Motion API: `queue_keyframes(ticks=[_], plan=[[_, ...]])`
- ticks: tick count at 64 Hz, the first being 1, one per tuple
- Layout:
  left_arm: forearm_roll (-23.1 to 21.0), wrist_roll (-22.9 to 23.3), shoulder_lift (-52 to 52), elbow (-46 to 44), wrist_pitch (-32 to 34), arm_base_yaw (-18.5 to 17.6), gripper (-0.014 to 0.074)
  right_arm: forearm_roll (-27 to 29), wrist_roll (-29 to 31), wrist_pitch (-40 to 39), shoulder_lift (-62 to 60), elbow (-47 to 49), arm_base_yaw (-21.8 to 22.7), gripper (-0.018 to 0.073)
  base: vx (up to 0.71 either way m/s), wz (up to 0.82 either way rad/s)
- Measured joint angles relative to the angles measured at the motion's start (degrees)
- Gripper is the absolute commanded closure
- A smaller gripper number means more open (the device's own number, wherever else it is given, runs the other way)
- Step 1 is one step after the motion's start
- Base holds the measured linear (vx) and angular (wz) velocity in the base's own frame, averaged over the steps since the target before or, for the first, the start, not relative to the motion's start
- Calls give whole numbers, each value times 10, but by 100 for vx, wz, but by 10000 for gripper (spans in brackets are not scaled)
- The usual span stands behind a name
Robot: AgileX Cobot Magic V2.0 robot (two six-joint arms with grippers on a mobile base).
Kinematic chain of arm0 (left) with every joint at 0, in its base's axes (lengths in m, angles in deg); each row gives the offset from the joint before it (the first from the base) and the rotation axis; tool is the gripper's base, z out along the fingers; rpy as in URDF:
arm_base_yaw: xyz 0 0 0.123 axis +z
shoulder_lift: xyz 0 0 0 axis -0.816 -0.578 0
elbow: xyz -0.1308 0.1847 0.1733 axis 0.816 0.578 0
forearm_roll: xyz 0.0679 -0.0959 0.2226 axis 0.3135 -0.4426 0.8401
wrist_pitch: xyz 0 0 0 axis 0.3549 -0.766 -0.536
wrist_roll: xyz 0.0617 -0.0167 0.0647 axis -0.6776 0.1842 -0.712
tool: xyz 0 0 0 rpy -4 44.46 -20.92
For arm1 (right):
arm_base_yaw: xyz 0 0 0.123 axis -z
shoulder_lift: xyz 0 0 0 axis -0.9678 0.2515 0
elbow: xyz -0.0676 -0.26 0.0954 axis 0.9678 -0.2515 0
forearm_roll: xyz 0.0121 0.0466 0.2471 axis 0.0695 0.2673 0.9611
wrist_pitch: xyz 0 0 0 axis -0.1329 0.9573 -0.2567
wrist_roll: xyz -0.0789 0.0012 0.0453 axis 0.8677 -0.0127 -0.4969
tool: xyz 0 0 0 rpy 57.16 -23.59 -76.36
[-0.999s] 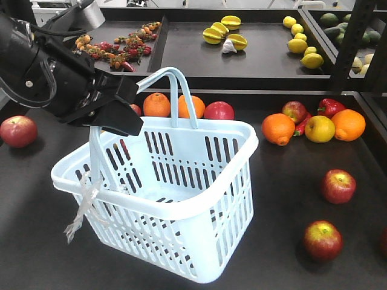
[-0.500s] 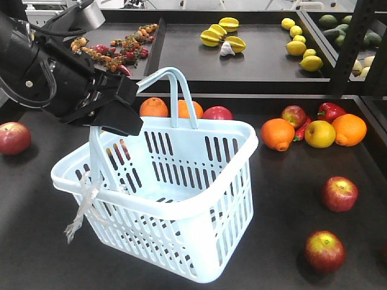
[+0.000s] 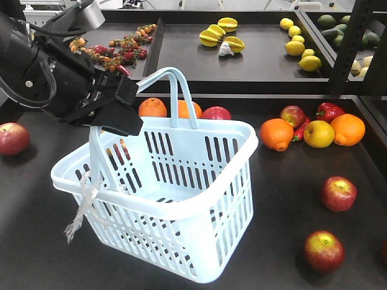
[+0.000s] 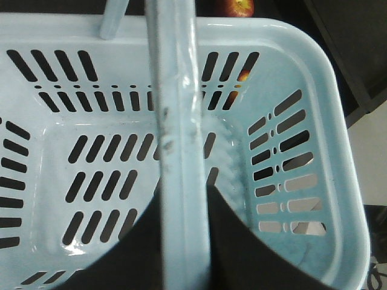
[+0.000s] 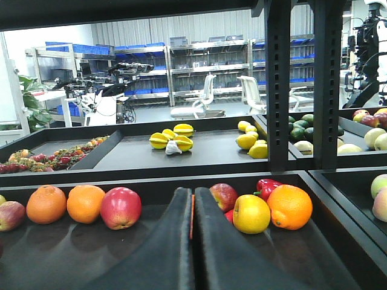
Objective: Pick three apples into basket with both arms
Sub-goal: 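Lower the light-blue basket onto the table with the left gripper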
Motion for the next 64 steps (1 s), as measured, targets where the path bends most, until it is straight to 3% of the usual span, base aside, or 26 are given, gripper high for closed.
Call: queue_keyframes(ticks=[64], plan=[[0,-2,0,0,6,0,604,0,0,0,0,0,0,564,0,0]])
